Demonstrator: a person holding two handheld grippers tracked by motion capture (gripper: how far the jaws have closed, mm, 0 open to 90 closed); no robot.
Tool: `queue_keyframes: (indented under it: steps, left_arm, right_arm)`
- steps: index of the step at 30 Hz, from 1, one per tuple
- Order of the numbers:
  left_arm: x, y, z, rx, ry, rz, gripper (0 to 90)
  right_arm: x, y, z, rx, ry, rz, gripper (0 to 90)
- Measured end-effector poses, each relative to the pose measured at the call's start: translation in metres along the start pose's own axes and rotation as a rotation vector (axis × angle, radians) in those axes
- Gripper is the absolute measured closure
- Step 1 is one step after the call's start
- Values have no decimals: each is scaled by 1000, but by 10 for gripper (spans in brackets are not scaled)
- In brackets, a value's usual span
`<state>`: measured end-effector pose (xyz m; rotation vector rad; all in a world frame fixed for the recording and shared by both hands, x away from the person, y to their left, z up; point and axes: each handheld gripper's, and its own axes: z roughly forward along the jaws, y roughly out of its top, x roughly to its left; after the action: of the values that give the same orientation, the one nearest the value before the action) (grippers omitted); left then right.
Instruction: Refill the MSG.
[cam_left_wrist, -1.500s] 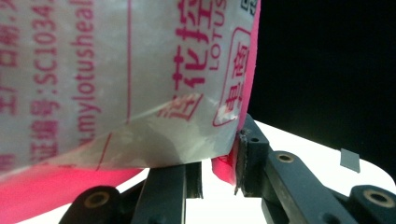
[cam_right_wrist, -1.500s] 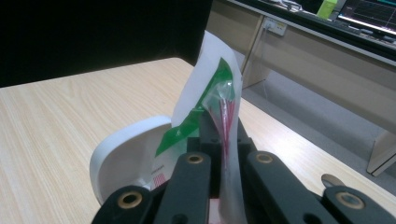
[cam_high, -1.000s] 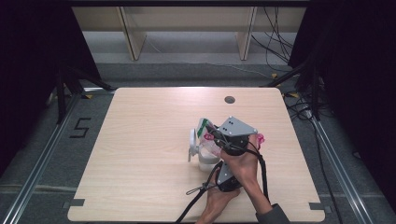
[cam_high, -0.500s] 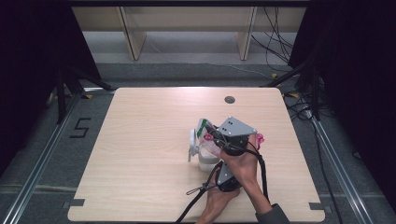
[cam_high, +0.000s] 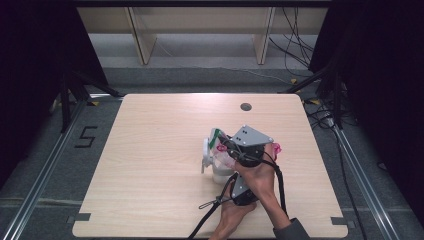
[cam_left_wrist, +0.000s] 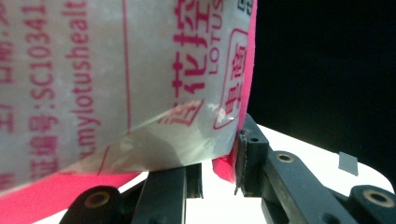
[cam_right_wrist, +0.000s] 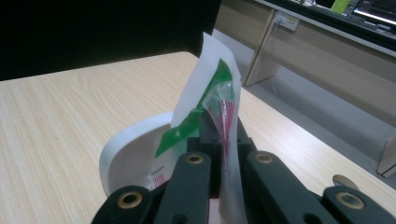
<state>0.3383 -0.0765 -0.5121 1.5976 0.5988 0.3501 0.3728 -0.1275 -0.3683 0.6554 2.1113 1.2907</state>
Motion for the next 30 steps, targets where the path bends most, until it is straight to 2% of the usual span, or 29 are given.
queue_keyframes:
  steps: [5,6,7,9,10,12,13,15,17,19,21,25,26,28,29,30]
  left_arm:
    - [0,0,0,0,0,1,752]
    - [0,0,0,-1,0,0,752]
    - [0,0,1,-3,-3,-2,752]
    - [0,0,0,0,-2,-1,751]
    - [0,0,1,-2,1,-3,752]
    - [0,-1,2,-4,2,-4,752]
    - [-1,-1,2,-6,2,-4,752]
    - [0,0,1,-4,-1,-3,752]
    - [0,0,2,-5,1,-5,752]
    - [-1,0,2,-8,-3,-5,752]
    - [-1,1,1,-1,0,-1,752]
    - [-1,0,2,-6,-1,-6,752]
    - [-1,1,2,-8,-1,-6,752]
    - [-1,1,2,-11,1,-6,752]
    - [-1,2,2,-10,2,-6,753]
    - [-1,1,3,-20,-2,-10,753]
  right_arm:
    - [-1,0,0,-1,-9,8,897]
    - [2,0,-2,13,4,30,897]
    - [1,0,-2,13,9,16,898]
    - [1,-1,-1,13,-7,26,897]
    - [-1,-1,0,1,-8,1,898]
    - [0,-1,0,2,-11,9,898]
    - [0,-1,-1,10,2,24,897]
    - [-1,-1,-1,-4,-11,7,897]
    - [-1,-1,0,3,-9,2,897]
    - [1,-1,-1,16,9,1,897]
    - [-1,0,-2,-2,-5,-1,897]
    - [-1,-1,-1,7,-12,-12,897]
    - [-1,-1,-1,4,-13,10,897]
    - [0,0,-2,6,0,26,897]
    - [-1,0,-2,-9,-3,-5,897]
    - [-1,1,-3,-3,-5,-6,897]
